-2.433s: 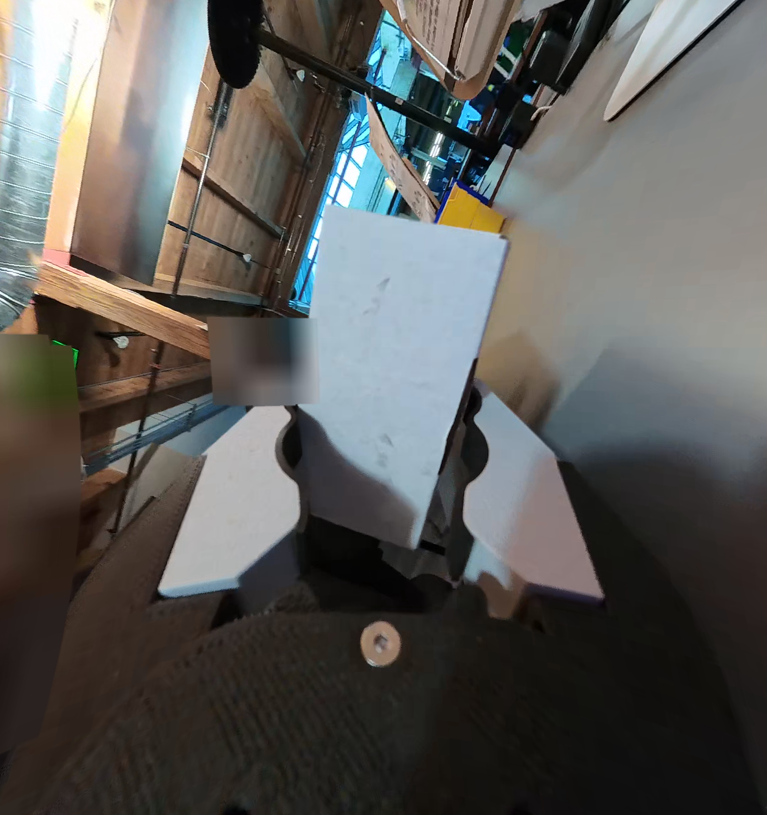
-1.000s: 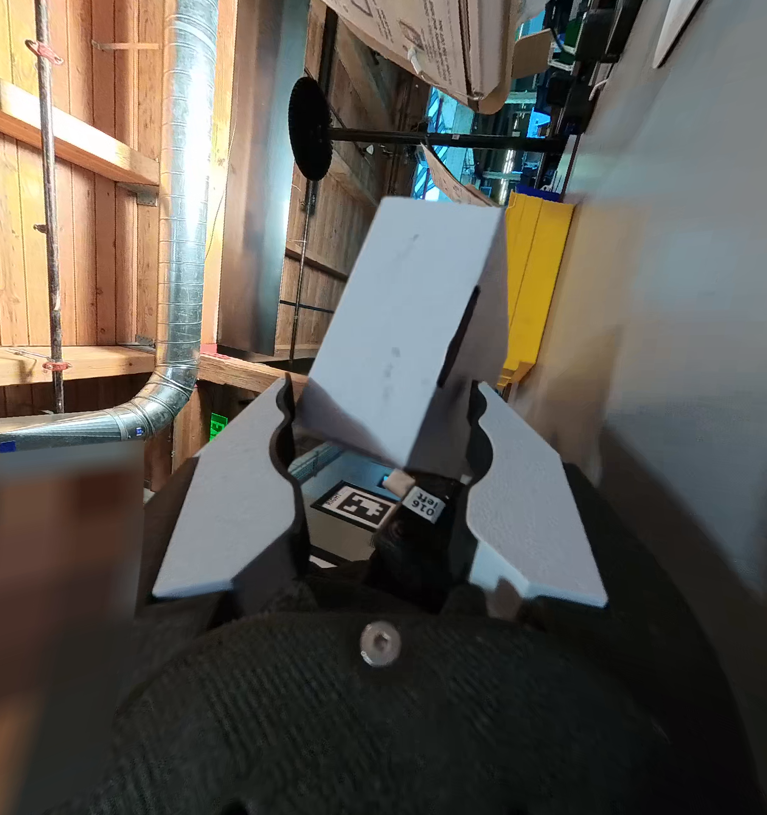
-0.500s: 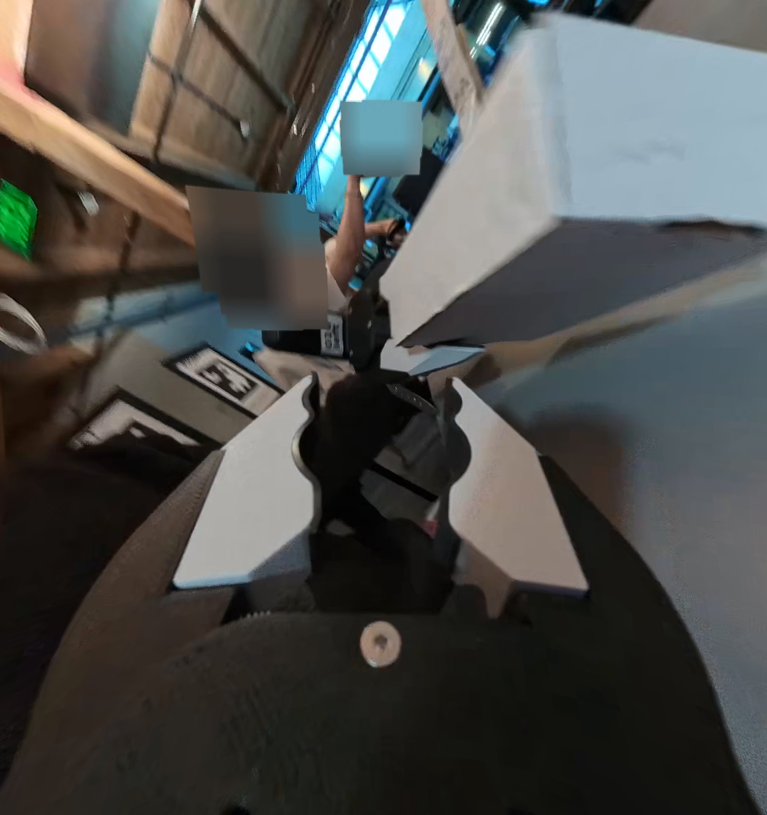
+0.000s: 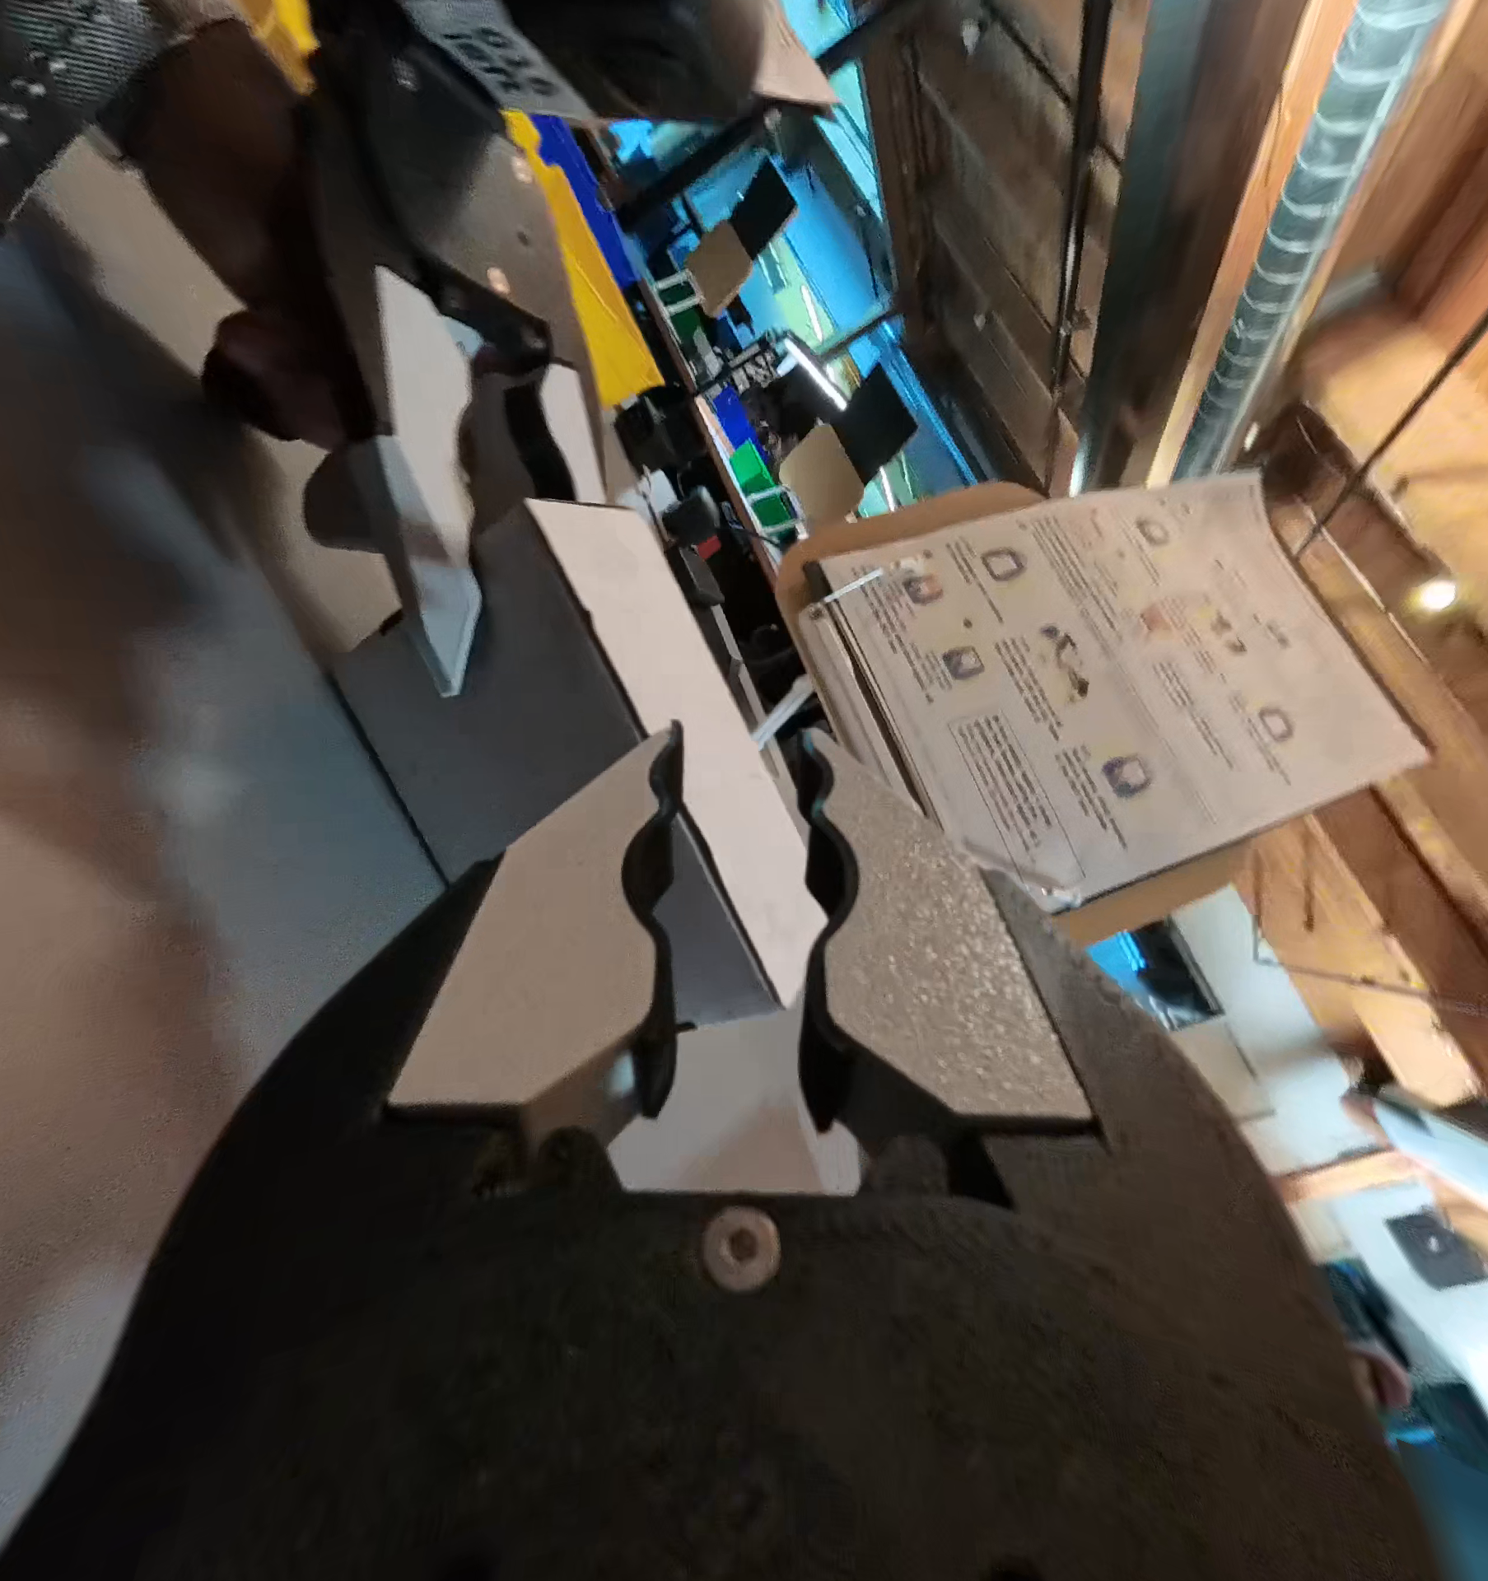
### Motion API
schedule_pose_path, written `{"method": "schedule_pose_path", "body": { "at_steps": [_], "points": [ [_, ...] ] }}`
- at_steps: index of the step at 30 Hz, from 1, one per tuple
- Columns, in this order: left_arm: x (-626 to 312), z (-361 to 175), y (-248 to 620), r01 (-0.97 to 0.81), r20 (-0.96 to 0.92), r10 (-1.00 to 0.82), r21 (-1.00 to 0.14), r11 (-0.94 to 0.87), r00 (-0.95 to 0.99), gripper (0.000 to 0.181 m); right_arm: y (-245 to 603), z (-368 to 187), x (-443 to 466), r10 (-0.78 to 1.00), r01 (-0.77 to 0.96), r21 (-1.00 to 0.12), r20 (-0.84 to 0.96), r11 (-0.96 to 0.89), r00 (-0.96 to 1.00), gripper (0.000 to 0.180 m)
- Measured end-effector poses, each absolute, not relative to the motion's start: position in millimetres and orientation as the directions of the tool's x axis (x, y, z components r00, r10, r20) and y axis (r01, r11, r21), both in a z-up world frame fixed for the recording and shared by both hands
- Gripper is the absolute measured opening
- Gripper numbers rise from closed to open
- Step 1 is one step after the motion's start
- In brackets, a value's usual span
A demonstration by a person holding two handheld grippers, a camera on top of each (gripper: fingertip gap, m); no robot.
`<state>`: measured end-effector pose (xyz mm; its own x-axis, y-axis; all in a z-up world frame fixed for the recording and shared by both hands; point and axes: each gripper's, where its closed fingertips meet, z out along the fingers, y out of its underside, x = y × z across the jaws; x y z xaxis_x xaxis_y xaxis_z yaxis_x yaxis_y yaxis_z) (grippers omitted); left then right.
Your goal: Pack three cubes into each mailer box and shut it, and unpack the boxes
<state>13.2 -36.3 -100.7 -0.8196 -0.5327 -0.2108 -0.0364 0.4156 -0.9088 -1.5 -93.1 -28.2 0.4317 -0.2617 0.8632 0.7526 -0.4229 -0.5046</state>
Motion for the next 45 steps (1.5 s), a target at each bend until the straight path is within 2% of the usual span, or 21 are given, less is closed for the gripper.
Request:
{"method": "schedule_pose_path", "body": {
  "at_steps": [2, 9, 17, 45],
  "points": [
    [12.9, -101.2, -36.1, -0.036, -0.214, -0.532, -0.907, 0.420, -0.819, 0.062, -87.3, -35.3, -2.6, -0.217, 0.762, -0.488, 0.872, -0.425, 0.438, 0.026],
    [13.1, -103.9, -36.4, -0.038, -0.224, -0.529, -0.897, 0.440, -0.819, 0.062, -87.9, -43.0, 16.5, -0.210, 0.728, -0.525, 0.849, -0.441, 0.486, 0.029],
    [13.9, -104.1, -37.7, -0.037, -0.226, -0.528, -0.896, 0.442, -0.818, 0.062, -81.4, -49.4, 13.4, -0.161, 0.755, -0.444, 0.893, -0.483, 0.421, 0.030],
    [13.0, -104.2, -42.1, 0.004, -0.284, -0.524, -0.882, 0.472, -0.803, 0.062, -91.1, -42.1, 15.4, -0.186, 0.745, -0.431, 0.900, -0.509, 0.394, 0.041]
  ]
}}
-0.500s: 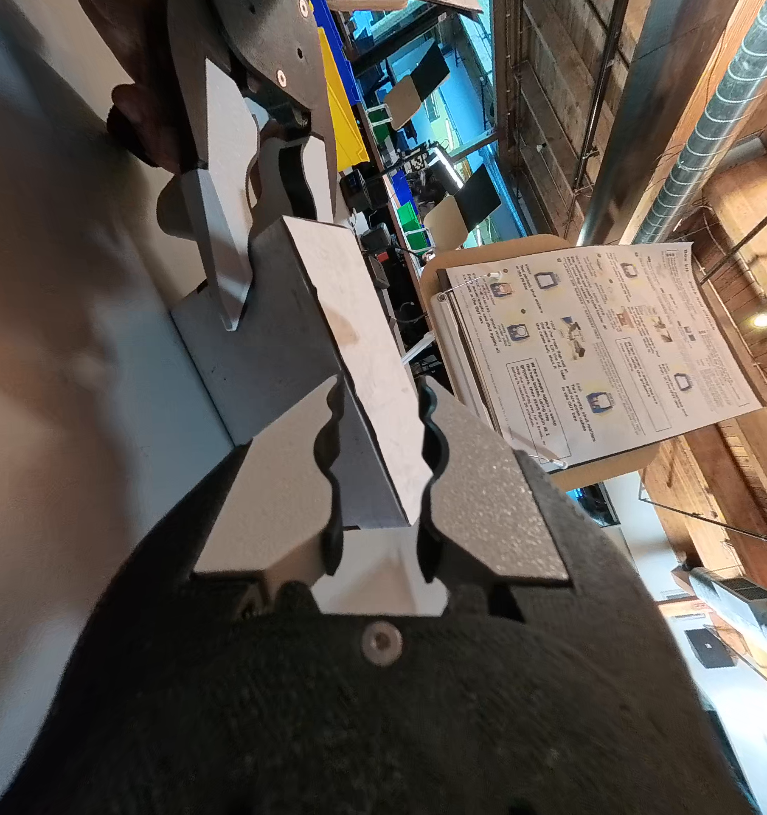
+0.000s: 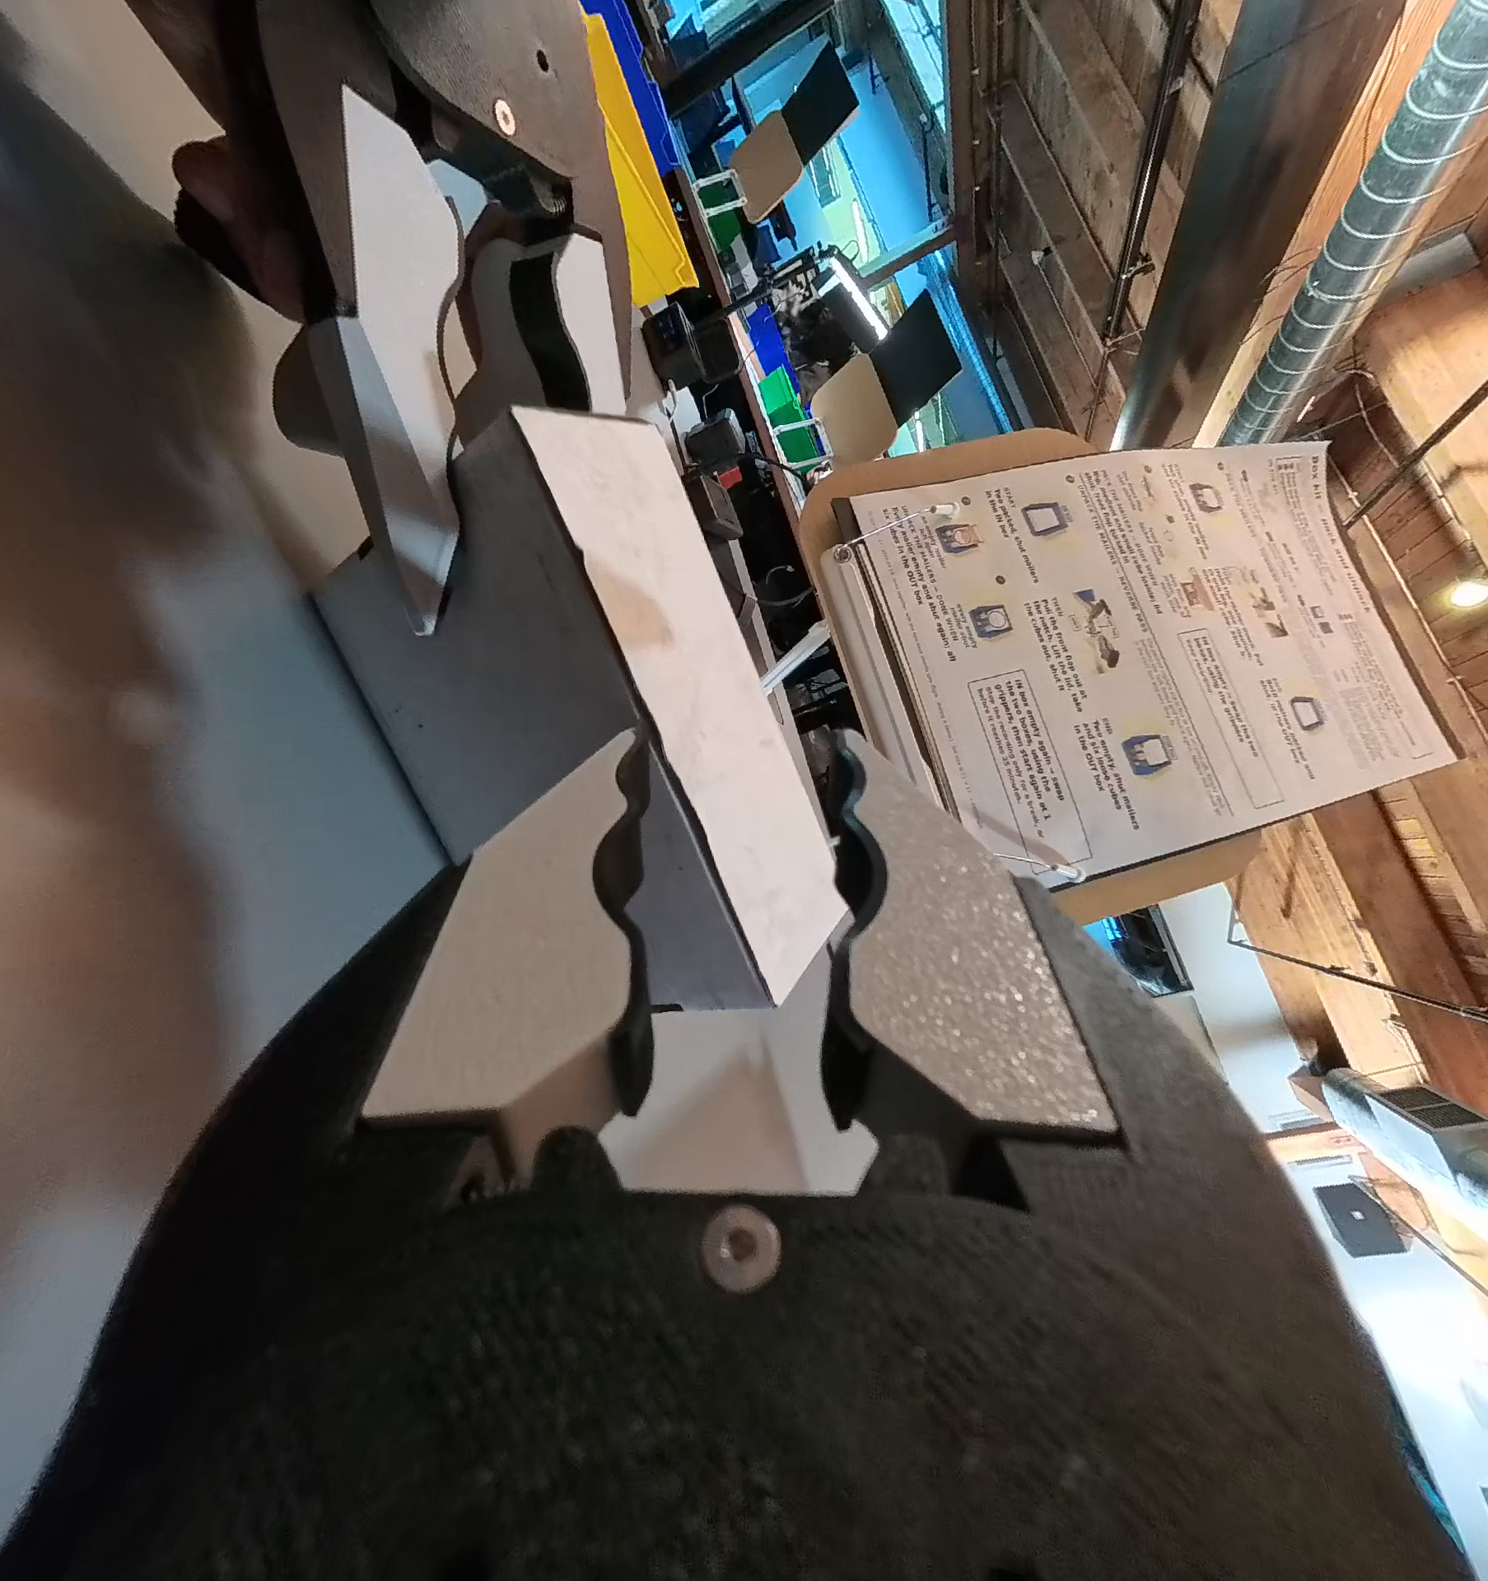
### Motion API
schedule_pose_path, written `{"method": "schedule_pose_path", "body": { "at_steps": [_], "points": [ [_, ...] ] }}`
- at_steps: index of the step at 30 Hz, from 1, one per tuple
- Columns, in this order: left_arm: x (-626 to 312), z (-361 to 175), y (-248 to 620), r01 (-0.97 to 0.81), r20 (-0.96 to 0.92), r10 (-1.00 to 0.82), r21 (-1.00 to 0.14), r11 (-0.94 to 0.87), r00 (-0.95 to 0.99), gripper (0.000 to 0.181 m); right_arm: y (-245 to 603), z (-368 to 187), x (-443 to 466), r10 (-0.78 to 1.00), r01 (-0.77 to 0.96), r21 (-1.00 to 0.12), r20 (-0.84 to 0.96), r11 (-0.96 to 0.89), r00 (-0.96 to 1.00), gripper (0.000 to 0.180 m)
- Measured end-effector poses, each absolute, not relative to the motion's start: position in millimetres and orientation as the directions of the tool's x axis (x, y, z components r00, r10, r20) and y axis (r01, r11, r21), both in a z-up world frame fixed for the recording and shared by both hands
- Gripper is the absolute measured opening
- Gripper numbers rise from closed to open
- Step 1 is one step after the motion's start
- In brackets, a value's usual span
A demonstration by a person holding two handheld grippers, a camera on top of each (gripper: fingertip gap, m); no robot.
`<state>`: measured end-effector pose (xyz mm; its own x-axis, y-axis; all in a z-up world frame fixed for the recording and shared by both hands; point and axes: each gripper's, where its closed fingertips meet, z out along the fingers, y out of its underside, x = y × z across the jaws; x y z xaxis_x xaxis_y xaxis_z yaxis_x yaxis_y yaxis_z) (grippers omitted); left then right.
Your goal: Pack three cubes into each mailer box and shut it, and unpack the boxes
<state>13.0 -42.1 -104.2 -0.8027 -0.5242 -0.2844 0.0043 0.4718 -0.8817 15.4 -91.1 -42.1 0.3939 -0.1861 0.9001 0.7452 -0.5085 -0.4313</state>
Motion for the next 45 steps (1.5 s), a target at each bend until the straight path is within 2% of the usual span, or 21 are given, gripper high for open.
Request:
{"method": "schedule_pose_path", "body": {
  "at_steps": [4, 10, 13, 17, 20, 22, 25, 28, 32, 36, 43, 45],
  "points": [
    [13.5, -104.3, -43.2, 0.028, -0.328, -0.519, -0.864, 0.503, -0.789, 0.062, -93.5, -41.4, 14.8, -0.177, 0.751, -0.407, 0.911, -0.521, 0.371, 0.045],
    [13.8, -105.2, -43.8, 0.070, -0.413, -0.498, -0.818, 0.571, -0.762, 0.062, -94.5, -40.7, 8.3, -0.129, 0.785, -0.292, 0.955, -0.547, 0.266, 0.046],
    [13.8, -104.5, -44.2, 0.069, -0.415, -0.500, -0.817, 0.573, -0.761, 0.062, -95.0, -40.8, 7.8, -0.119, 0.787, -0.271, 0.962, -0.554, 0.247, 0.046],
    [13.1, -101.2, -46.0, 0.046, -0.370, -0.517, -0.843, 0.536, -0.772, 0.061, -93.2, -47.1, 5.2, -0.044, 0.803, -0.150, 0.987, -0.577, 0.152, 0.024],
    [13.0, -102.4, -45.0, 0.046, -0.373, -0.514, -0.840, 0.540, -0.773, 0.062, -91.8, -50.1, 3.1, -0.010, 0.803, -0.088, 0.995, -0.589, 0.101, 0.020],
    [13.0, -102.7, -44.9, 0.047, -0.379, -0.512, -0.836, 0.547, -0.771, 0.062, -92.5, -47.4, 3.8, -0.037, 0.799, -0.124, 0.991, -0.589, 0.127, 0.027],
    [13.1, -103.1, -45.6, 0.052, -0.390, -0.509, -0.829, 0.557, -0.767, 0.062, -96.0, -37.5, 7.1, -0.133, 0.785, -0.252, 0.968, -0.565, 0.215, 0.047],
    [13.0, -103.3, -46.5, 0.049, -0.386, -0.509, -0.830, 0.556, -0.769, 0.062, -98.7, -32.5, 9.8, -0.178, 0.768, -0.326, 0.945, -0.551, 0.274, 0.052],
    [12.6, -103.3, -46.8, 0.042, -0.374, -0.510, -0.835, 0.548, -0.775, 0.062, -98.8, -28.7, 7.8, -0.180, 0.775, -0.288, 0.958, -0.563, 0.225, 0.052],
    [13.2, -100.5, -47.7, 0.036, -0.359, -0.520, -0.847, 0.531, -0.775, 0.062, -98.4, -28.1, 7.4, -0.185, 0.764, -0.313, 0.950, -0.564, 0.253, 0.043],
    [12.3, -103.6, -48.1, -0.013, -0.288, -0.532, -0.871, 0.490, -0.797, 0.061, -95.0, -33.1, 4.0, -0.158, 0.785, -0.282, 0.959, -0.551, 0.234, 0.042],
    [13.1, -103.5, -48.8, -0.027, -0.271, -0.539, -0.877, 0.480, -0.798, 0.061, -92.0, -31.5, -3.3, -0.167, 0.800, -0.306, 0.952, -0.516, 0.256, 0.041]
  ]
}}
